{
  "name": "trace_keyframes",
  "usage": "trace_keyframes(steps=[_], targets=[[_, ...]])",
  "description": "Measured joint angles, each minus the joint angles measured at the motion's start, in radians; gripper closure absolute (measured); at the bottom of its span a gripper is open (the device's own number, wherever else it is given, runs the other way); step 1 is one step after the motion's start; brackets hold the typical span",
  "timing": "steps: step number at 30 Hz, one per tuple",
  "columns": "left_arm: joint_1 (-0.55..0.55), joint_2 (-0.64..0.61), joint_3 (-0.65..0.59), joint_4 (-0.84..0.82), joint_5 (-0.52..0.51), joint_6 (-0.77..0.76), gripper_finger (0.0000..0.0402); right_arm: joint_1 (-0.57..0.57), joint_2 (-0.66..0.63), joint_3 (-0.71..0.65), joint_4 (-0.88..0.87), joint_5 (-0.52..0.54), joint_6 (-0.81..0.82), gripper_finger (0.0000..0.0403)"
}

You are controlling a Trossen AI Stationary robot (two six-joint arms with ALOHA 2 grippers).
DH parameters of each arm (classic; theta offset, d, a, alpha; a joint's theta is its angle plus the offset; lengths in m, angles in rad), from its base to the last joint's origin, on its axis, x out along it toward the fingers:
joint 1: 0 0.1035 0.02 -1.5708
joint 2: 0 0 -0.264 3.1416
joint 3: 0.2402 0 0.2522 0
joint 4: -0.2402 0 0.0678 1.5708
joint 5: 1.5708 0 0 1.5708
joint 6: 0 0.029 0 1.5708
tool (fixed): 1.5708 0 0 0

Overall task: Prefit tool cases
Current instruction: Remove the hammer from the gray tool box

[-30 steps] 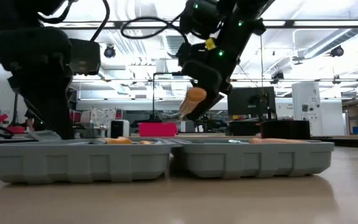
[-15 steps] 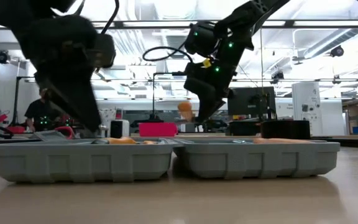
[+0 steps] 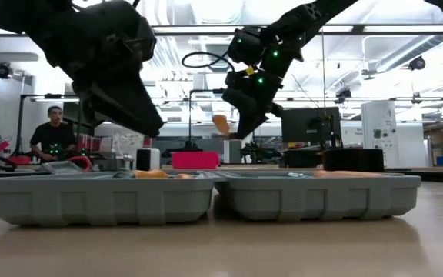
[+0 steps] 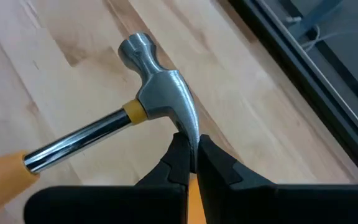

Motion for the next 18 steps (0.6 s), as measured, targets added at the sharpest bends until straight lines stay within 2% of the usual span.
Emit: trace_keyframes(steps=[18], targets=[[0.000, 0.000, 0.000, 0.066, -0.016, 0.008, 0.0269, -0.041, 0.237, 0.189, -0.091, -0.027, -0.077, 0.0403]])
